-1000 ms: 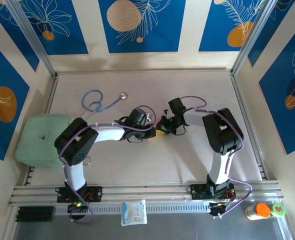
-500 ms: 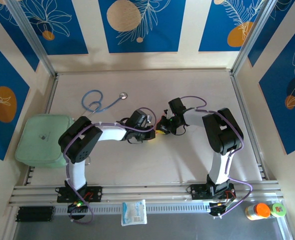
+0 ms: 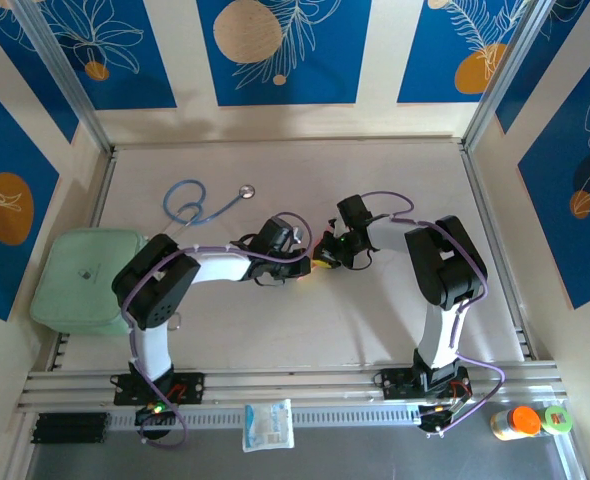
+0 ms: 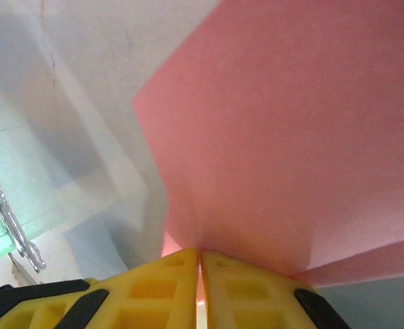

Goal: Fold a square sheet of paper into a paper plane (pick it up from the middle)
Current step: Fold the wing for the fifth time at the center of the table.

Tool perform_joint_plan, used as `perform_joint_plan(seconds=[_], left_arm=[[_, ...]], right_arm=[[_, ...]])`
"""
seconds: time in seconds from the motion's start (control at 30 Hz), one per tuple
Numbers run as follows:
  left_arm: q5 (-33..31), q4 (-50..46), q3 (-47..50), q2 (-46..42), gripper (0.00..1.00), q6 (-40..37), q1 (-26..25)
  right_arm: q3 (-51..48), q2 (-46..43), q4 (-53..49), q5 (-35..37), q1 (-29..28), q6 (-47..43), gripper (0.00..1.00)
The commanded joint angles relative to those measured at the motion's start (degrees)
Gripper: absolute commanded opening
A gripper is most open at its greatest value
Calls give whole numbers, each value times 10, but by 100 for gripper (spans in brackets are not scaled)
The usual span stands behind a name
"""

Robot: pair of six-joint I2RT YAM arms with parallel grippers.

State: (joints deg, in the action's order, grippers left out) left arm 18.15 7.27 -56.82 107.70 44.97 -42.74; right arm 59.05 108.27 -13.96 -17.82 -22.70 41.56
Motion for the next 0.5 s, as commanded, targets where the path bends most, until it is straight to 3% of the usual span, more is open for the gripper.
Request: perform_joint_plan(seconds=[0.0,0.47], left_arm=[[-3,-8,-8,15,5,2,6],[-15,-52,14,34,3,19,6]], right_arm=[[-3,25,-38,40,6,-3,14],[32,-4,-44,42,11,-30,13]])
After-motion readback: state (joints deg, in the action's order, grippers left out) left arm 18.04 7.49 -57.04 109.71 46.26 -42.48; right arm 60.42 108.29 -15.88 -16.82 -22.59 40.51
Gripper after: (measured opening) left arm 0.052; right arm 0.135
